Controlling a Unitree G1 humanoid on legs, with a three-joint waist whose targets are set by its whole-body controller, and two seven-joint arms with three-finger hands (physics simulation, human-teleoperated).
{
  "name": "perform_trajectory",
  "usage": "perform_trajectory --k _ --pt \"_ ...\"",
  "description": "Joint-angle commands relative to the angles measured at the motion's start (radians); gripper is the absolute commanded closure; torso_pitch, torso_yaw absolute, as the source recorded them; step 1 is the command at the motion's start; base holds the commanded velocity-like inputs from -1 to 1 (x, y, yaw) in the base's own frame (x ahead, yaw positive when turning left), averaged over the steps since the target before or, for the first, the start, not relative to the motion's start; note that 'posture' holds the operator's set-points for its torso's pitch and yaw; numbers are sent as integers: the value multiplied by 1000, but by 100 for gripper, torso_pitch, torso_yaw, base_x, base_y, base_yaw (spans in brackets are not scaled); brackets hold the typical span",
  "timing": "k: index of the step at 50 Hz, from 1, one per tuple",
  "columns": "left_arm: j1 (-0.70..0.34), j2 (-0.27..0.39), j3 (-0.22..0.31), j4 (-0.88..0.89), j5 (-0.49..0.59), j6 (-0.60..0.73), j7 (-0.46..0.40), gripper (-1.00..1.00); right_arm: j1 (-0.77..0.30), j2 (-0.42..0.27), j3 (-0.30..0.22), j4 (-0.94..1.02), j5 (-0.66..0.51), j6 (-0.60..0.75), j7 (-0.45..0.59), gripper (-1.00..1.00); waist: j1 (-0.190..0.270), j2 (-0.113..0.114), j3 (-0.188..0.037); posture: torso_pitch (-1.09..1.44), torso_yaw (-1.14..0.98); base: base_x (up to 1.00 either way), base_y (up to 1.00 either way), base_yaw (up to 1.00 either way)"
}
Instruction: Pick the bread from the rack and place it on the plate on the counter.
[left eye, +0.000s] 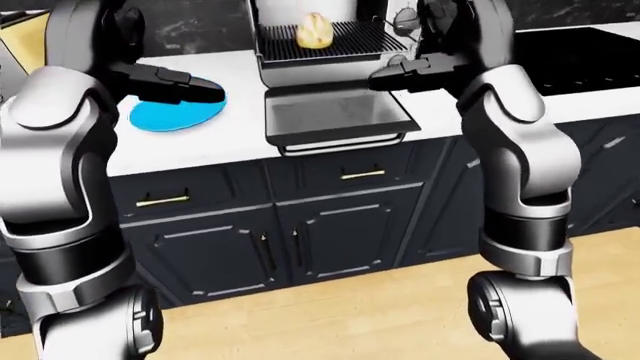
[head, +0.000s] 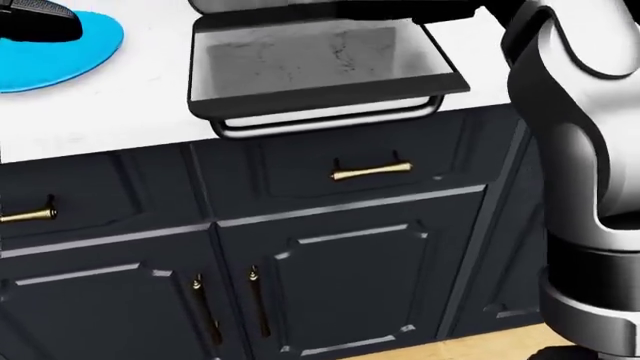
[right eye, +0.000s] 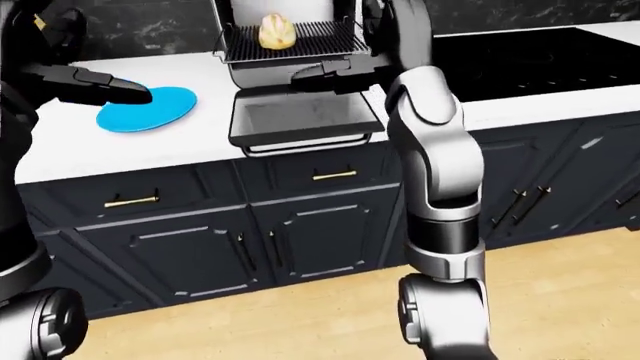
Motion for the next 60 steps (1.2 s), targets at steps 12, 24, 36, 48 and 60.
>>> perform_trajectory --k 12,24,36,48,60 --pt "-2 14 17 -35 1 -40 7 -100 -30 -16 -10 -40 -1 -27 3 -100 5 -75 -9 0 0 5 36 0" --pt "12 19 23 -49 -7 -35 14 -100 -29 -18 -11 -31 -10 -59 -4 -100 -11 -33 13 0 0 0 5 0" --pt "0 13 15 -21 1 -52 11 -100 -38 -17 -9 -30 -4 -59 -3 -100 -6 -52 -29 0 0 0 0 27" --pt "9 18 21 -42 0 -40 11 -100 -18 -23 -18 -62 4 -50 -7 -100 2 -9 -26 0 0 0 0 61" --pt "11 21 23 -36 0 -48 11 -100 -37 -41 -30 -59 -12 -37 -27 -100 -4 -52 -6 0 0 0 0 3"
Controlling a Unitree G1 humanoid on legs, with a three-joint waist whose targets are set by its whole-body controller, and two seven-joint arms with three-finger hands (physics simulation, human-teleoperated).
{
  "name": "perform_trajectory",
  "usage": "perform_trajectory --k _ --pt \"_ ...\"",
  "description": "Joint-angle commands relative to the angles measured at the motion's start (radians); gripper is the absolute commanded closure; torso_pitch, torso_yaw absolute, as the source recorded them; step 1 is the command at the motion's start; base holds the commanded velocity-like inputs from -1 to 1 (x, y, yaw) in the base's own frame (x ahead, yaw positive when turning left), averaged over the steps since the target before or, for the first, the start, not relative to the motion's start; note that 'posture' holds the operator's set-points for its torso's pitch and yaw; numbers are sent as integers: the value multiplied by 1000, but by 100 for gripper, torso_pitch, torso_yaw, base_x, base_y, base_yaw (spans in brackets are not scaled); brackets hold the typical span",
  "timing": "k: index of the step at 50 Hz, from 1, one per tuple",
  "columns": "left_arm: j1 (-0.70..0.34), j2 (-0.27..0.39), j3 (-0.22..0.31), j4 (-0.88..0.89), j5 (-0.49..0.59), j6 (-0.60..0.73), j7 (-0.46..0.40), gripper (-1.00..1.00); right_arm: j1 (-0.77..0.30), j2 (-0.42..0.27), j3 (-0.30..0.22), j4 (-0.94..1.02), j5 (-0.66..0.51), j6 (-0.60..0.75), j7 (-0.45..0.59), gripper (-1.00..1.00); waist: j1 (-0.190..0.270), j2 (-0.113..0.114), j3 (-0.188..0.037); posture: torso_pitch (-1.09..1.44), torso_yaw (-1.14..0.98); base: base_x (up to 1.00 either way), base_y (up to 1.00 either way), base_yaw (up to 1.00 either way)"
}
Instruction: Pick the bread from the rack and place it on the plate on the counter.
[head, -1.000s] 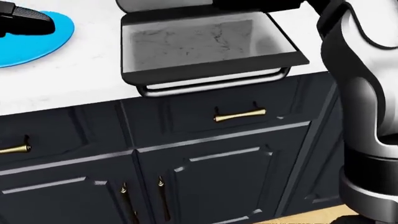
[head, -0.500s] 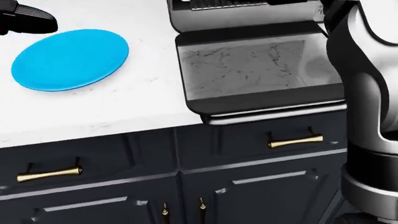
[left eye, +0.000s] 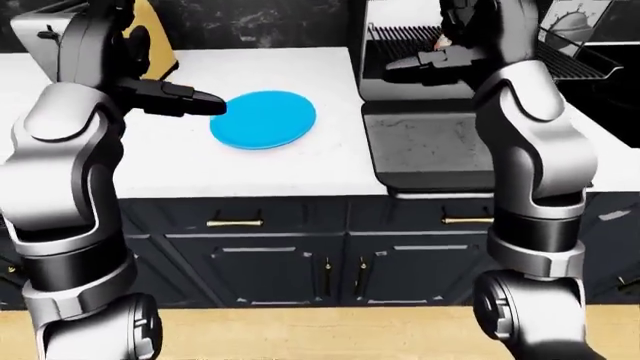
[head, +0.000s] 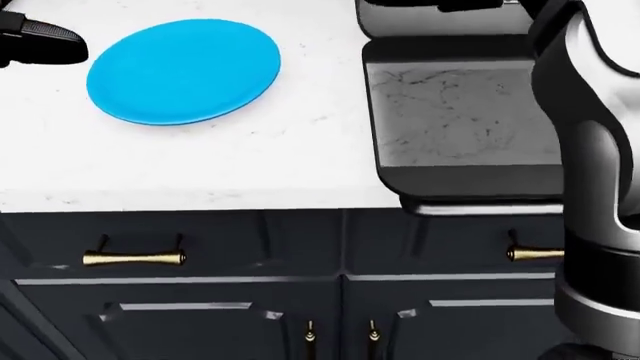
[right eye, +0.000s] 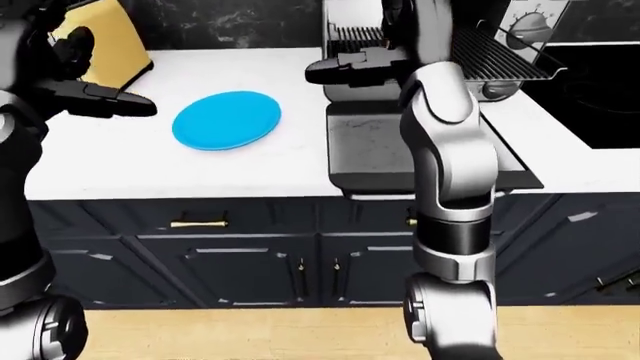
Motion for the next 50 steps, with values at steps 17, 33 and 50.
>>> perform_trajectory --k 17,33,50 --pt "-52 37 25 -36 12 -27 -1 -100 -48 -70 -35 -95 67 11 -42 -100 -11 23 -48 0 0 3 2 0" --pt "-47 42 28 -44 20 -24 -5 -100 -38 -91 -47 -131 105 33 -57 -100 -8 1 -37 0 0 7 4 0" --pt "-48 41 30 -9 14 -60 0 -100 -93 -156 -39 -38 18 79 -37 -100 -8 1 -30 0 0 0 0 0"
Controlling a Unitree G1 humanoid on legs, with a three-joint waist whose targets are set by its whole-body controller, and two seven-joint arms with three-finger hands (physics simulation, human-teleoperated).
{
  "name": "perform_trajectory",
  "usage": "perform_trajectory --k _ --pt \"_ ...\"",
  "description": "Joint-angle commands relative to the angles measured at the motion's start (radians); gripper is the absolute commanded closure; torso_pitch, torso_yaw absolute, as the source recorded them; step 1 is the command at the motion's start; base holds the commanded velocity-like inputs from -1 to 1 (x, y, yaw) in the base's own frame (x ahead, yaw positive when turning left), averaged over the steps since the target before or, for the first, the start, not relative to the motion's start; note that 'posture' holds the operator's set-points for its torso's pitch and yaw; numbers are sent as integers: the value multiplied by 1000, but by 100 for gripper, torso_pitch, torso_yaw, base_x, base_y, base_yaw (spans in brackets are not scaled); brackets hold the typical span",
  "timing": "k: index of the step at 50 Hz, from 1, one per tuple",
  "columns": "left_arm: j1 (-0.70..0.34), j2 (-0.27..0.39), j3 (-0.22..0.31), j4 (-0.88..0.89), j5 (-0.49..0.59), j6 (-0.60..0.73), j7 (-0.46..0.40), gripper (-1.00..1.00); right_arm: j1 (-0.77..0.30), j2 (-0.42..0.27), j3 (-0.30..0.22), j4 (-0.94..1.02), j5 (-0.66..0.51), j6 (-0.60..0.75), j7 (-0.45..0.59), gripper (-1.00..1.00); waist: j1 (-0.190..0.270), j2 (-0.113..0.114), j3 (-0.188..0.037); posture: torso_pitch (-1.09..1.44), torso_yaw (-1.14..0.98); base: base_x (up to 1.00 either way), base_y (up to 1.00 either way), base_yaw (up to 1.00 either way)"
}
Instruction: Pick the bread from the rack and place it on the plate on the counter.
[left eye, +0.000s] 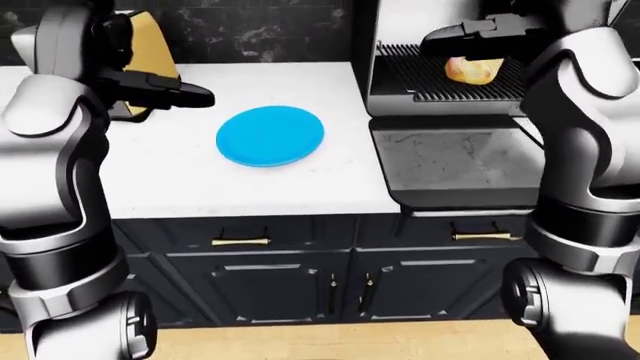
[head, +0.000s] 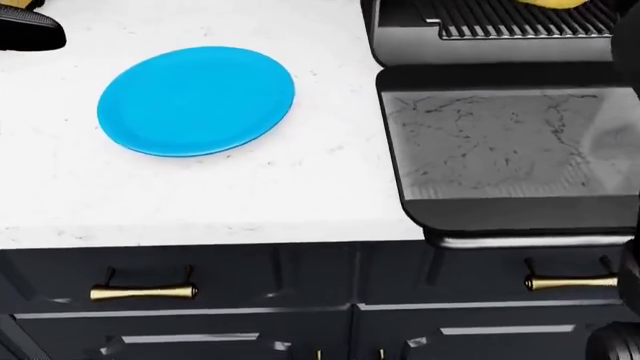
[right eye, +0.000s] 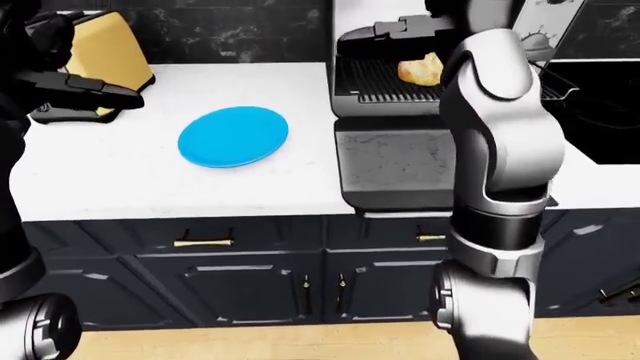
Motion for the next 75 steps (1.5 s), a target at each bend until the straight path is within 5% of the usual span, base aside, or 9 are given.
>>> perform_trajectory --k 1,23,32,41,75 --pt "-35 14 8 -23 2 -36 6 -100 -56 -15 -11 35 -43 -26 8 -100 0 3 -26 0 0 0 0 0" --pt "-39 18 8 0 -6 -57 13 -100 -392 -62 56 672 -433 -60 137 -100 1 13 -30 0 0 0 0 0" --pt "-16 16 19 -20 -14 -55 14 -100 -483 -38 49 909 -515 -143 35 -100 1 19 -34 0 0 0 0 0" --pt "-3 21 23 -29 -20 -54 19 -100 -529 -13 28 1025 -491 -155 -95 -100 2 22 -38 0 0 0 0 0" --pt "21 34 35 -46 -33 -51 21 -100 -556 42 42 1236 -436 -300 -238 -100 -1 23 -39 0 0 0 0 0"
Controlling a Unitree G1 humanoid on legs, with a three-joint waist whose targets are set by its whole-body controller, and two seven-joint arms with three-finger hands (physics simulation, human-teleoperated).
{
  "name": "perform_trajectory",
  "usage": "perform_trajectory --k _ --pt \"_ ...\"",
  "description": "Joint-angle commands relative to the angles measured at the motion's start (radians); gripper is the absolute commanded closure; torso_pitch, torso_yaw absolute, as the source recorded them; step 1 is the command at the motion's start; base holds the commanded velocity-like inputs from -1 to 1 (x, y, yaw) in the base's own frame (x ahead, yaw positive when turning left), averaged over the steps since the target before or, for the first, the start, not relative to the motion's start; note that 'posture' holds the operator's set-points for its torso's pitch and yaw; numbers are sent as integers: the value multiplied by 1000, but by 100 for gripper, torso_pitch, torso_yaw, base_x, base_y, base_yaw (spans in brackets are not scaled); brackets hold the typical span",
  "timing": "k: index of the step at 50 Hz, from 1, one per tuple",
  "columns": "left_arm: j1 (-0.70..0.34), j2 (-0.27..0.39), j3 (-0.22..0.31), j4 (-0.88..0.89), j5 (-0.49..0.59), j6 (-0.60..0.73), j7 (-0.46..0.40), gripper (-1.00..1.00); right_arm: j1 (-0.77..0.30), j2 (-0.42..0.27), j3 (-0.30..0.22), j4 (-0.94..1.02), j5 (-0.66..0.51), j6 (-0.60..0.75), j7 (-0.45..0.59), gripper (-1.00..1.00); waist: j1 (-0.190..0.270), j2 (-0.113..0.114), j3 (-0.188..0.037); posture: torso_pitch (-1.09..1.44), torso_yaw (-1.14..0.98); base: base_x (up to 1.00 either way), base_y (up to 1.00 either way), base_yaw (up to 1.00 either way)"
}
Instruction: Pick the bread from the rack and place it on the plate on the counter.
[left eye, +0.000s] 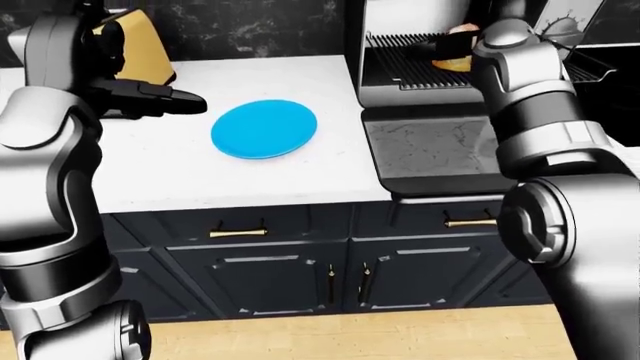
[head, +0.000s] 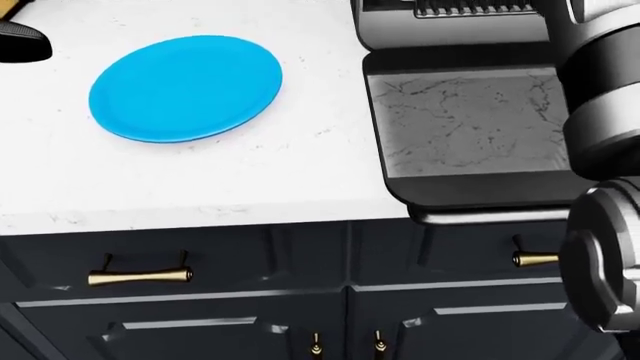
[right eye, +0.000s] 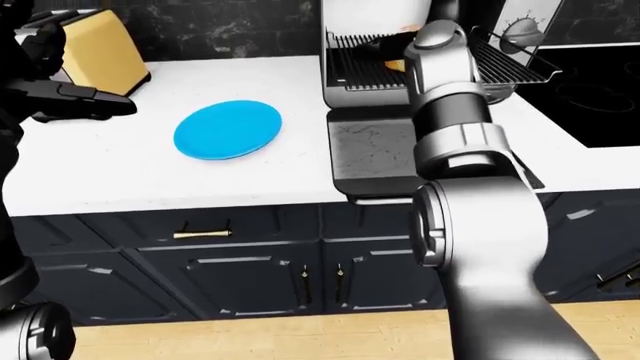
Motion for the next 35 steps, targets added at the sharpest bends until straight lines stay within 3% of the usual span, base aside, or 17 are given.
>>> perform_trajectory --k 1,35 --pt "-29 15 12 -27 2 -30 6 -100 -41 -9 3 -36 -6 -24 -6 -100 0 2 -31 0 0 0 0 0" --pt "-36 23 15 -15 -2 -36 7 -100 -7 -6 1 -18 -16 18 -23 -100 4 -1 -35 0 0 0 0 0"
